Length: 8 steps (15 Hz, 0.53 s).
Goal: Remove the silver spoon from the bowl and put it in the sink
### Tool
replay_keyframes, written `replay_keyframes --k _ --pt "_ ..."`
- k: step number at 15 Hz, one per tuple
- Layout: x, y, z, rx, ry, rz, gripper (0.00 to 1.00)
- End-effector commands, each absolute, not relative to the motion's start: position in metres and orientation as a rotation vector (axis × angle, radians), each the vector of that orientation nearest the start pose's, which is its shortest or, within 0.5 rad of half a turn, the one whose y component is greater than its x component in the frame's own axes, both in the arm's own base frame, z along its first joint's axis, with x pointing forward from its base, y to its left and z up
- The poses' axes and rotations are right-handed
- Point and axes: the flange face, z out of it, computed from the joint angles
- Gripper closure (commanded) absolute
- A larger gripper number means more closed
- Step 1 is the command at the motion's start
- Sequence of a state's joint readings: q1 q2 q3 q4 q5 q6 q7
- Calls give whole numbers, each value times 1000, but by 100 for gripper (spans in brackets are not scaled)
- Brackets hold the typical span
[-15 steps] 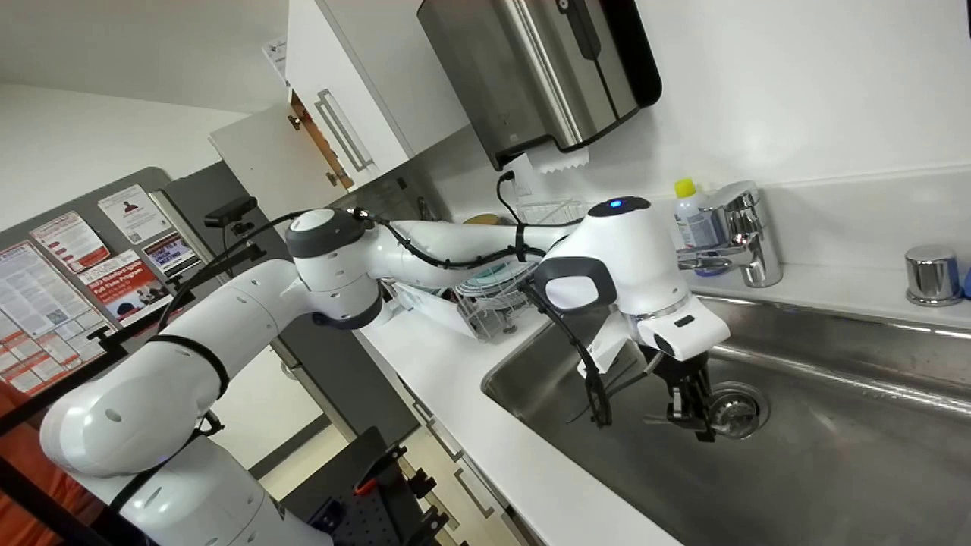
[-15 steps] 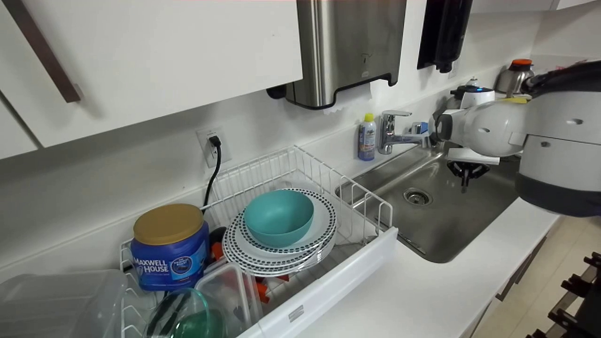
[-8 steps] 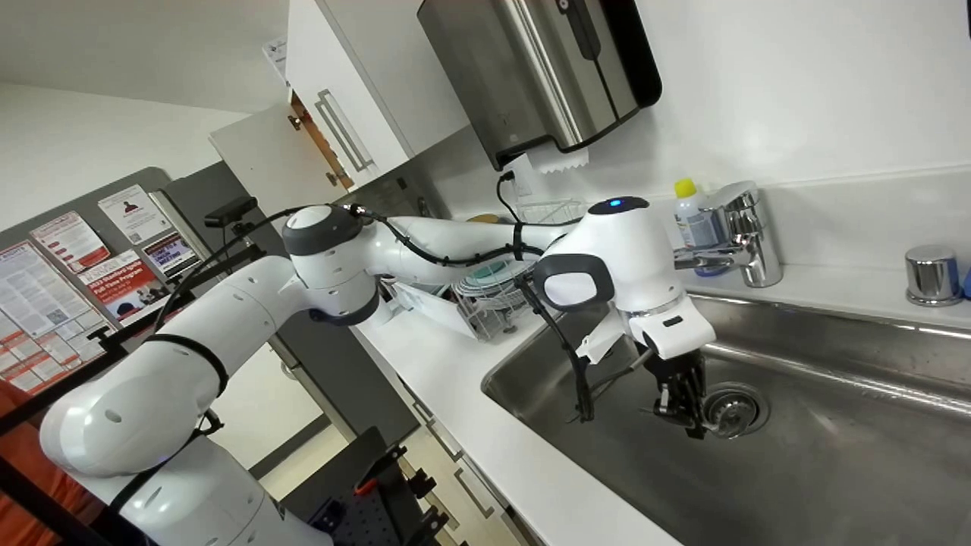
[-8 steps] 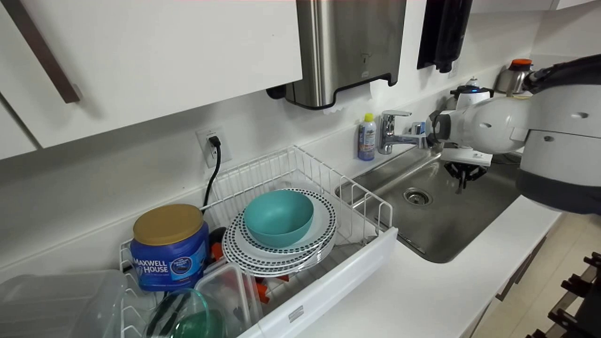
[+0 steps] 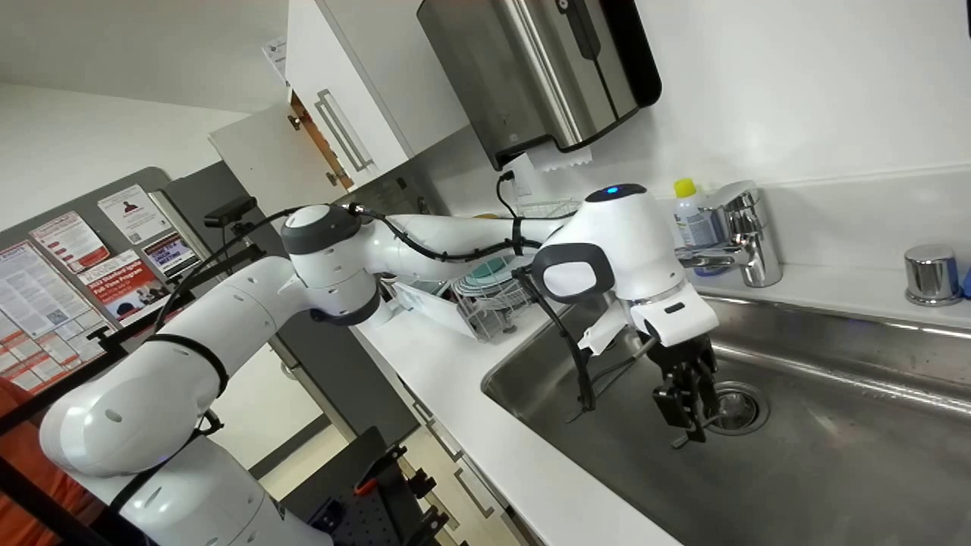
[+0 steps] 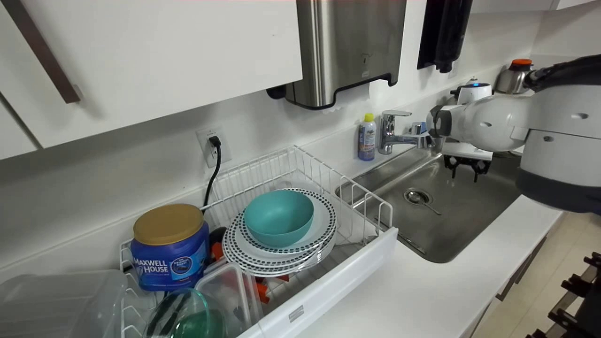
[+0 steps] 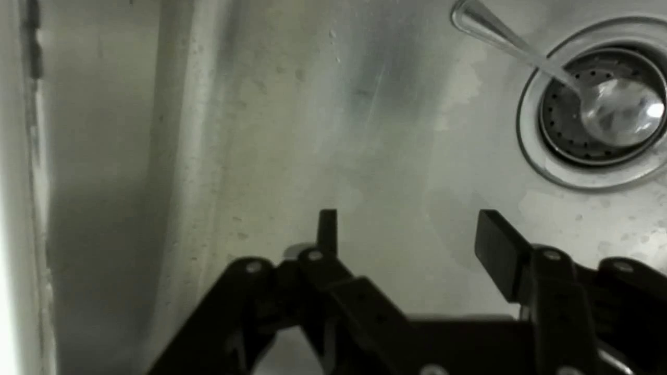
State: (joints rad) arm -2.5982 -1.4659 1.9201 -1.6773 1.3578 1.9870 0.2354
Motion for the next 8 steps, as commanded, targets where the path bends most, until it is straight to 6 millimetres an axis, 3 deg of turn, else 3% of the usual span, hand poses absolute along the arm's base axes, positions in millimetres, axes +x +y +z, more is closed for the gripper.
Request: replay_keyframes --k 1,5,8 --pt "572 -303 164 -2691 1877 -54 1" --pt "538 -333 222 -2770 1737 13 0" --pt "511 -344 256 -2845 1513 104 0"
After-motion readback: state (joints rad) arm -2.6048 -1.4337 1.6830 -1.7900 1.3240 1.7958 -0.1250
